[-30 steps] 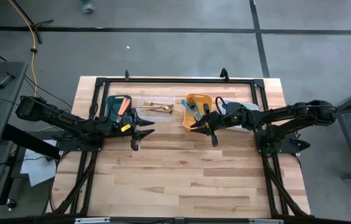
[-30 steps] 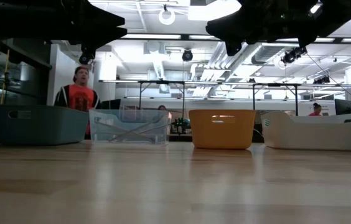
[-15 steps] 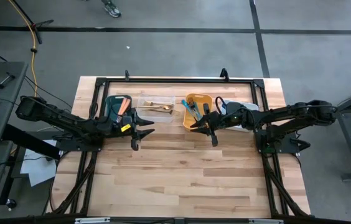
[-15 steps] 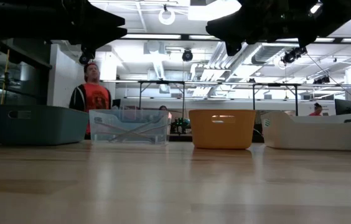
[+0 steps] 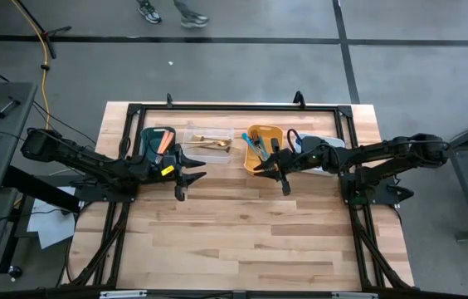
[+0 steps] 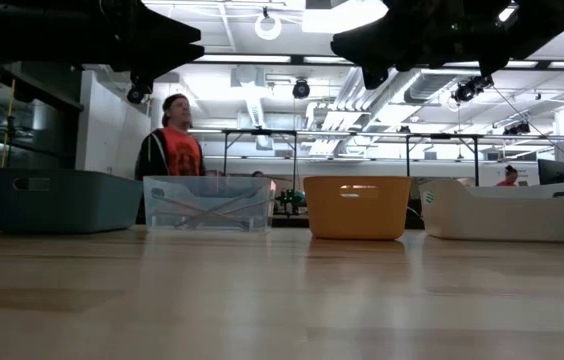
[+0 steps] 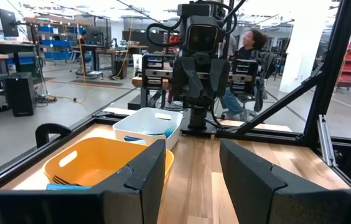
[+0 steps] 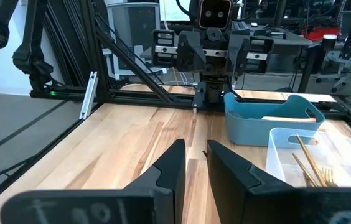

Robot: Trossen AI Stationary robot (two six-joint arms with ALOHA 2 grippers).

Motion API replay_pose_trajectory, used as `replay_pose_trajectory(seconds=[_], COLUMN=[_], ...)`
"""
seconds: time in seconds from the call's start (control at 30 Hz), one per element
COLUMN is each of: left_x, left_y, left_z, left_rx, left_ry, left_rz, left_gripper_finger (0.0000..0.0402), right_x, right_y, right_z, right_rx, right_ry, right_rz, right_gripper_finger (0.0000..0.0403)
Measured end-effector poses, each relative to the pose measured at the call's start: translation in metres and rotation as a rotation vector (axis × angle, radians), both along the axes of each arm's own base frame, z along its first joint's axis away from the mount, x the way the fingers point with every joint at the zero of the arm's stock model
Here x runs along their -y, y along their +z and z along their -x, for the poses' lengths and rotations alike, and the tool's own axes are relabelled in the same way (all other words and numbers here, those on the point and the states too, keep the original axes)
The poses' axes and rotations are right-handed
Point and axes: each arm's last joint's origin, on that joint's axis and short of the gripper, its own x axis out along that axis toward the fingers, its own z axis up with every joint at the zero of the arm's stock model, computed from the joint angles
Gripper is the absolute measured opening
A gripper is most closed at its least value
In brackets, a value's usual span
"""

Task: Sort silverware by color (type)

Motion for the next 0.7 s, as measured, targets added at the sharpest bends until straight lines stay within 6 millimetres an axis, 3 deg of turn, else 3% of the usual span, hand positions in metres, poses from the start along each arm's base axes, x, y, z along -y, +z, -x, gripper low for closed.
replay_pose_trajectory(seconds=[0.27,0.47,0.7], left_x=[0.001,0.000,-0.008], left_y=[0.004,0.028,0.054], left_z=[-0.001,0.001,0.031], left_rx=[0.018,0.015,-0.100], left_ry=[-0.030,-0.020,0.000], left_rz=[0.031,-0.061,-0.099], left_gripper_finger=[0.0145,0.0145,0.0145], right_x=[0.000,0.000,0.000], right_y=[-0.001,-0.001,-0.003], right_z=[0.000,0.000,0.000], right_rx=[-0.019,-0.022,-0.042], right_ry=[-0.006,-0.006,-0.007], right_rz=[-0.060,-0.061,-0.070], right_gripper_finger=[0.0061,0.0061,0.0061])
